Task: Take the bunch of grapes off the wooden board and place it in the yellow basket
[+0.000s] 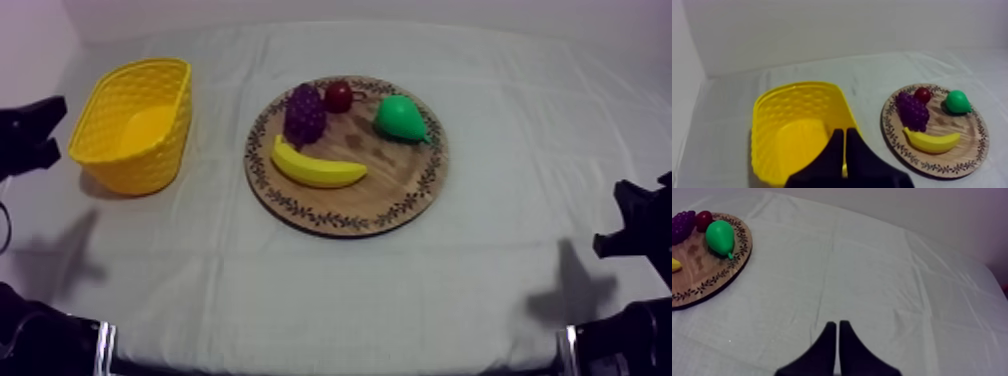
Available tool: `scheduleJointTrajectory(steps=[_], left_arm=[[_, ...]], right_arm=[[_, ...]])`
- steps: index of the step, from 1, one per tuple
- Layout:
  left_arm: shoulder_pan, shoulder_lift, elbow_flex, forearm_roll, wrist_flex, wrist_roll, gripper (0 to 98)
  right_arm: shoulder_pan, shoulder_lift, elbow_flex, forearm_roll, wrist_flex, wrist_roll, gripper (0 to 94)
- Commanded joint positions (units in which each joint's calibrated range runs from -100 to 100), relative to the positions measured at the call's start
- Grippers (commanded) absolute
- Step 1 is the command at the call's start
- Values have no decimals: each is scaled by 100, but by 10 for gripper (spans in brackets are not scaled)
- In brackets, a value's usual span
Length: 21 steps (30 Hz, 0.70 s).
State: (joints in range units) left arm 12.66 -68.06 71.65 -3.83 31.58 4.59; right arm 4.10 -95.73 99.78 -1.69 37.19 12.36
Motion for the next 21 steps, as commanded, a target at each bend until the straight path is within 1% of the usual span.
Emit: scheduleJointTrajectory(steps=[1,5,8,14,21], left_arm=[[174,929,-964,-4,272,-93,0],[468,1748,-1841,-9,755,-235,0],[660,2238,-2326,-10,1013,-281,0],[961,3051,-3112,-9,1440,-285,0],[1141,3886,-3967,11,2010,-277,0]], right_arm=[[3,-2,-1,1,-1,-8,5],[3,-2,-1,1,-1,-8,5],[3,-2,-1,1,-1,-8,5],[3,-2,-1,1,-1,-8,5],[3,-2,-1,1,-1,-8,5]])
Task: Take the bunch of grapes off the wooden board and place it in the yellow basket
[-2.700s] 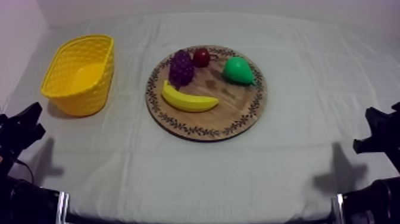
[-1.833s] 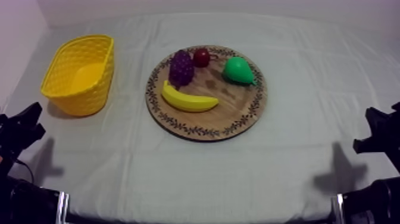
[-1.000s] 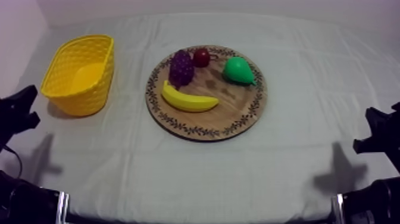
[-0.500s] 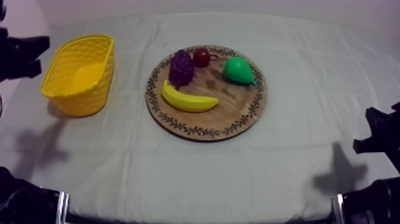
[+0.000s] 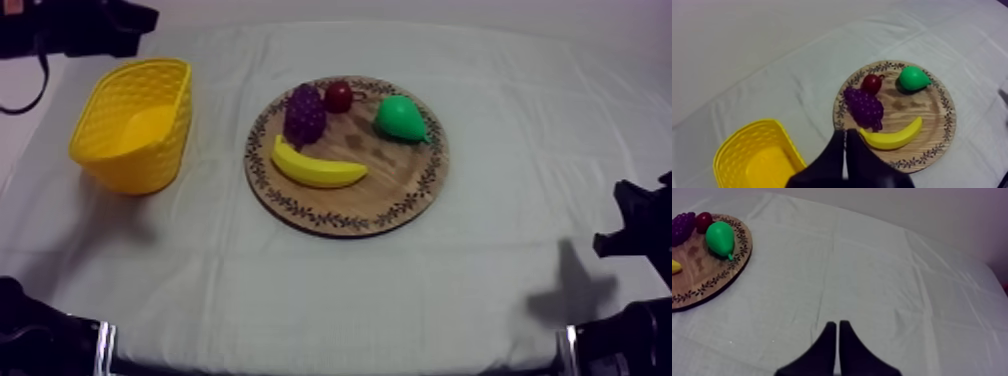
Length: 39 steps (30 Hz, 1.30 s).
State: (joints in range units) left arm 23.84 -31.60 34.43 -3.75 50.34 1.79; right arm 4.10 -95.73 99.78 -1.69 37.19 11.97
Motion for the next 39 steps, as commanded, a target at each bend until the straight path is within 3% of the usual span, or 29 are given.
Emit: scheduleJointTrajectory(steps=[1,16,26,39], left_arm=[[46,364,-367,3,226,6,0],[124,1921,-1677,56,874,189,0],[32,3462,-3213,96,2063,364,0],[211,5035,-4147,120,2665,618,0]], right_arm=[[3,-2,-1,1,-1,31,5],[3,-2,-1,1,-1,31,5],[3,-2,-1,1,-1,29,5],[3,-2,-1,1,-1,31,5]])
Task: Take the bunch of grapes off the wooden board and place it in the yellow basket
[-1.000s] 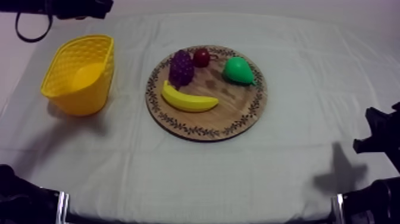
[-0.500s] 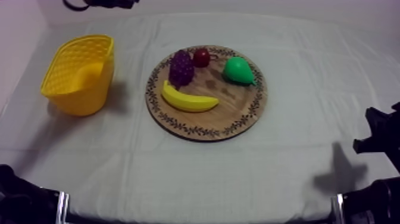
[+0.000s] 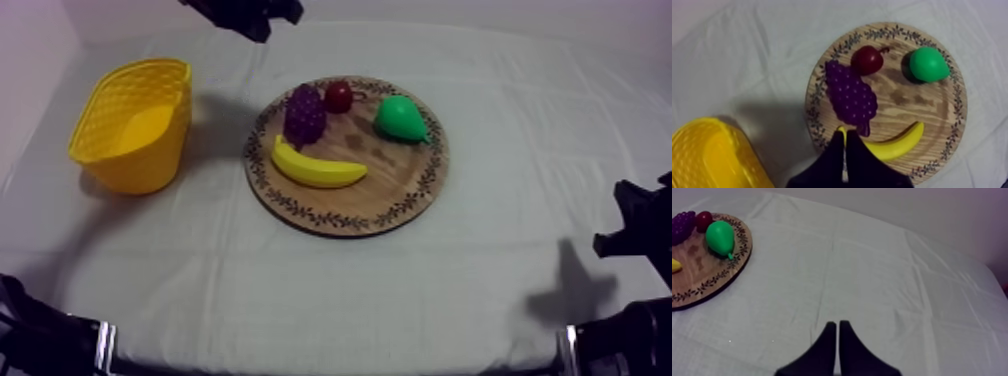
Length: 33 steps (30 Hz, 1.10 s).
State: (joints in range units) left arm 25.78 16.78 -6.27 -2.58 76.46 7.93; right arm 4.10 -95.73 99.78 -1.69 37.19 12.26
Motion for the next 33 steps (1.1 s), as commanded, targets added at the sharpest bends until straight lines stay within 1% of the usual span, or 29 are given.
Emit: scheduleJointTrajectory(steps=[1,9,12,14,15,16,18,20,21,22,24,26,33], left_arm=[[37,295,-137,5,85,9,0],[77,744,-456,73,166,43,0],[51,802,-496,99,161,114,0],[35,804,-500,107,103,174,24],[30,792,-490,112,69,191,62],[26,779,-460,123,36,176,142],[37,758,-327,148,-28,106,418],[55,751,-179,124,-62,119,674],[61,750,-111,105,-61,151,760],[63,749,-57,89,-52,185,820],[56,748,13,72,-54,225,892],[47,755,23,74,-60,241,928],[50,915,-220,81,-66,270,959]], right_arm=[[3,-2,-1,1,-1,2,5],[3,-2,-1,1,-1,2,5],[3,-2,-1,1,-1,0,5],[3,-2,-1,1,-1,1,5],[3,-2,-1,1,-1,2,5],[3,-2,-1,1,-1,2,5],[3,-2,-1,1,-1,2,5],[3,-2,-1,1,-1,1,5],[3,-2,-1,1,-1,0,5],[3,-2,-1,1,-1,1,5],[3,-2,-1,1,-1,1,5],[3,-2,-1,1,-1,2,5],[3,-2,-1,1,-1,2,5]])
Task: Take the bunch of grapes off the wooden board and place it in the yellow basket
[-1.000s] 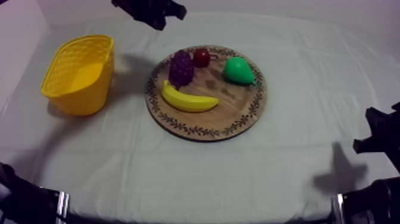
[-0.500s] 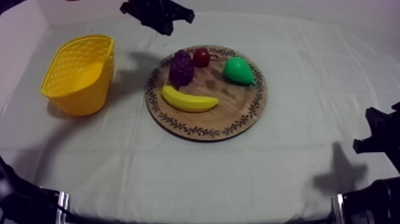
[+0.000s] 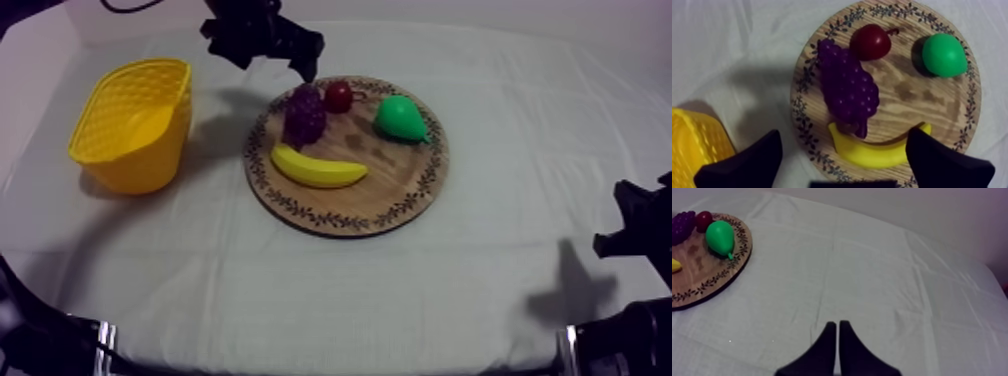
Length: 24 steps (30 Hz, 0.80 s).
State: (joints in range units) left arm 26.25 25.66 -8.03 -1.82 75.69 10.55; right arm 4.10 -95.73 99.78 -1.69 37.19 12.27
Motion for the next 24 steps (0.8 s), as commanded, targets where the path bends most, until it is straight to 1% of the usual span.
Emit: scheduleJointTrajectory(steps=[1,8,15,24], left_arm=[[4,78,-95,9,11,22,960],[0,679,-496,39,-25,157,962],[-37,1339,-704,104,-201,210,960],[-24,1840,-925,120,-271,338,956]], right_arm=[[3,-2,-1,1,-1,2,5],[3,-2,-1,1,-1,2,5],[3,-2,-1,1,-1,2,5],[3,-2,-1,1,-1,2,5]])
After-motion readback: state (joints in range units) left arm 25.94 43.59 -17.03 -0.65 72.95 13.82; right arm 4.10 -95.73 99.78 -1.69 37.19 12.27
